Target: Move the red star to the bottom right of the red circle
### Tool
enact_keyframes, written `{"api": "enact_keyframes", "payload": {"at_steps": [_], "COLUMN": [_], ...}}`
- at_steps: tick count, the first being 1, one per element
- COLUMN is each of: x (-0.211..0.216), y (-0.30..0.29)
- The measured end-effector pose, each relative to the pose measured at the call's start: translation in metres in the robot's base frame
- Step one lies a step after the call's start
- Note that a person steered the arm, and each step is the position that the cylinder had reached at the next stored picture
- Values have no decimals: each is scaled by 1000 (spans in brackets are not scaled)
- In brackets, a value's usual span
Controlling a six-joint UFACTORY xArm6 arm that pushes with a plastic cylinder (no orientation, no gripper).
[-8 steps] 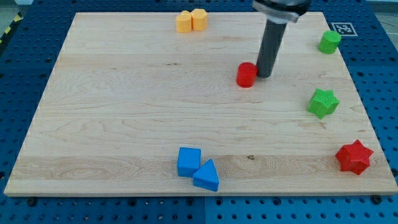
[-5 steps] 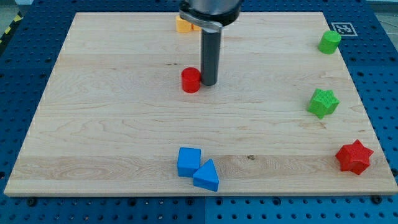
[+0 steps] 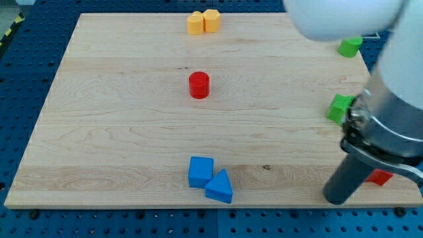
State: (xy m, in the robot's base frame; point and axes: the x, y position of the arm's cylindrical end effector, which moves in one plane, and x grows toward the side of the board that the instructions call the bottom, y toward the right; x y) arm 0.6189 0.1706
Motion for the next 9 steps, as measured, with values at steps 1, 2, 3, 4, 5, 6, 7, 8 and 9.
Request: {"api": "enact_keyframes", "payload": {"at_steps": [1,2,3,4,5,6,7,8,9], "x": [-3,-6,-7,-23,-24,-33,-57,-83,-111], "y": [44,101,141,131,100,58,22,-21,-55]}}
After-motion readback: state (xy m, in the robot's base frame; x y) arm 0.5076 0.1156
